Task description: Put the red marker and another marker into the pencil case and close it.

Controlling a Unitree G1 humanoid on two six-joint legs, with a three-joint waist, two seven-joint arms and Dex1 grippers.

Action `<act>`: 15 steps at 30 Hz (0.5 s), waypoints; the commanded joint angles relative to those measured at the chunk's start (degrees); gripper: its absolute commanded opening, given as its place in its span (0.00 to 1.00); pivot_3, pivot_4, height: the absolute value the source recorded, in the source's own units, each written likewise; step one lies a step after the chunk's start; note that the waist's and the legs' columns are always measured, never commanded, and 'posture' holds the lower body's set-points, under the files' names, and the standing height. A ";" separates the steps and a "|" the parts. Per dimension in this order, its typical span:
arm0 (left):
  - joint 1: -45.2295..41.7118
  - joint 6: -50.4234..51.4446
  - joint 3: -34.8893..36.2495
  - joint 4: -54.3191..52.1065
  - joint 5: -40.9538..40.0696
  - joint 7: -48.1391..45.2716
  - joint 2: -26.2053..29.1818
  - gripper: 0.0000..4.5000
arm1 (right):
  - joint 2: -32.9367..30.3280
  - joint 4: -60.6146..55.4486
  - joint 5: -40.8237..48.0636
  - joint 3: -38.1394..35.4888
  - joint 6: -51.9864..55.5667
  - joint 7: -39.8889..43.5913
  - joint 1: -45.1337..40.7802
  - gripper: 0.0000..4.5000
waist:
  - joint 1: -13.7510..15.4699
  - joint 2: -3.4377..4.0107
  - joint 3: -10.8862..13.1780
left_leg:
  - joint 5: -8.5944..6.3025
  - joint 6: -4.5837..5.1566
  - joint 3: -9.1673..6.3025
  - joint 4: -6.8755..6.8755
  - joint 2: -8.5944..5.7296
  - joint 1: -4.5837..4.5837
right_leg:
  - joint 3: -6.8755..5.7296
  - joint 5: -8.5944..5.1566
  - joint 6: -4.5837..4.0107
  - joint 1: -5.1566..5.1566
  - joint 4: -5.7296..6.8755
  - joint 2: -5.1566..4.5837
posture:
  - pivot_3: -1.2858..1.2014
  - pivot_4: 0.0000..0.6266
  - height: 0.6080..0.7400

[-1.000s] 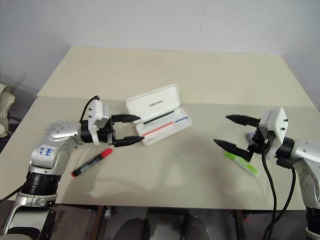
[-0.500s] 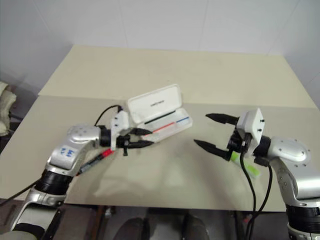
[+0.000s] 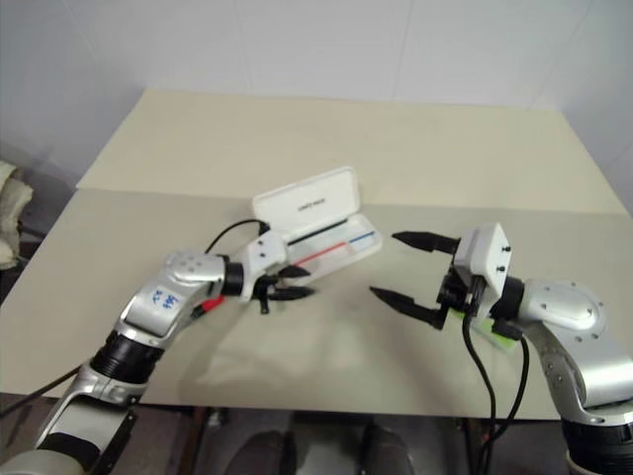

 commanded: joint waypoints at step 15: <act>-2.20 8.83 -4.56 -2.55 4.50 1.55 1.19 0.37 | -8.86 2.46 2.42 -6.70 -0.12 10.33 4.00 1.00 | -0.14 -0.03 -0.01 | 0.00 0.01 0.01 0.01 0.01 0.04 | 0.03 0.00 0.00 0.00 0.01 0.00 | 0.52 0.24 1.00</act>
